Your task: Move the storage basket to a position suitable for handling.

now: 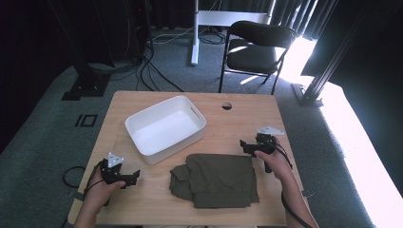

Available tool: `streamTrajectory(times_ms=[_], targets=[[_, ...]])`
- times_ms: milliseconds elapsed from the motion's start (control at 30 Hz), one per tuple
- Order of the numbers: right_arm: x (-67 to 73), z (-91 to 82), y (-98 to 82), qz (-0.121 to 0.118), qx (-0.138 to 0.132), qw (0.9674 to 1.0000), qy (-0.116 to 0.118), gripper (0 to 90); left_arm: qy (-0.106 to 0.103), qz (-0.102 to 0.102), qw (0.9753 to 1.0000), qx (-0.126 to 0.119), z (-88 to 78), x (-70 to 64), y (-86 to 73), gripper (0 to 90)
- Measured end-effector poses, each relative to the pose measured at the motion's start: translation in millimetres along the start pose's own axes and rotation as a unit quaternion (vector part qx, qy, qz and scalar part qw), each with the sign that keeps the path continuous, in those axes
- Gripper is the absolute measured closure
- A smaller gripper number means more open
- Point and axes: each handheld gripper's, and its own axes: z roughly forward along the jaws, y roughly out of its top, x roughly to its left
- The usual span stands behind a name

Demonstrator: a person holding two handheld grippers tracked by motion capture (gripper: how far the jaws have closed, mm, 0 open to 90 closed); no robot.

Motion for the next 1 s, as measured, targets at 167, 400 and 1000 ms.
streamTrajectory(times_ms=[167, 400, 1000], targets=[[10.7, 9.3, 10.3, -0.01, -0.001, 0.9999, 0.014, 13.5, -0.002, -0.002, 1.0, -0.005, -0.5, -0.3, 4.7, 1.2], [26.4, 22.9, 28.4, -0.021, -0.001, 0.9991, 0.036, 13.8, -0.005, -0.008, 0.9999, -0.011, -1.5, -0.3, 11.6, 1.2], [76.8, 57.8, 82.0, -0.038, -0.011, 0.9955, 0.087, 14.5, -0.009, -0.034, 0.9974, -0.062, -21.5, 1.7, 39.0, 1.2]])
